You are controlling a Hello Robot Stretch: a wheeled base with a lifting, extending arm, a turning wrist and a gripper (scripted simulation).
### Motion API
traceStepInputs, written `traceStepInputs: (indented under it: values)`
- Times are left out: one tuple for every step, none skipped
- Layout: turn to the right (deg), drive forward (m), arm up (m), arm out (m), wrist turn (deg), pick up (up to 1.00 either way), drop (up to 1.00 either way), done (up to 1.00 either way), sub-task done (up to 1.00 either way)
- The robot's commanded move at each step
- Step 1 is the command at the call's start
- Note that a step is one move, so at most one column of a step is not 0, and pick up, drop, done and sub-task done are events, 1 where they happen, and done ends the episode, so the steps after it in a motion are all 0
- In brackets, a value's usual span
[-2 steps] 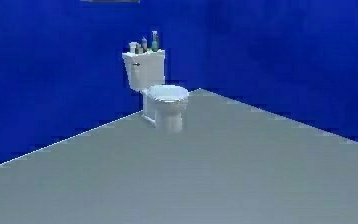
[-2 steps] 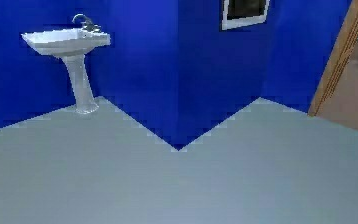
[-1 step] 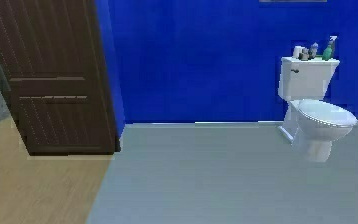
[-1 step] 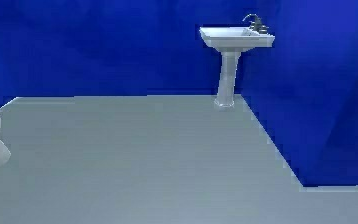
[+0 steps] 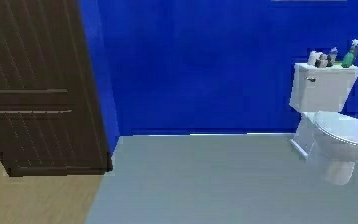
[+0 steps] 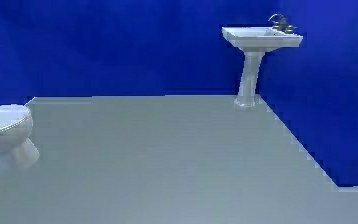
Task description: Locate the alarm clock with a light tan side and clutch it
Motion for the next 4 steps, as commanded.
traceStepInputs:
  values:
    - [-45.0,0.0,0.0,0.0,0.0,0.0,0.0,0.0,0.0]
    - [0.0,0.45,0.0,0.0,0.0,0.0,0.0,0.0,0.0]
    - [-21.0,0.0,0.0,0.0,0.0,0.0,0.0,0.0,0.0]
    - [0.0,1.0,0.0,0.0,0.0,0.0,0.0,0.0,0.0]
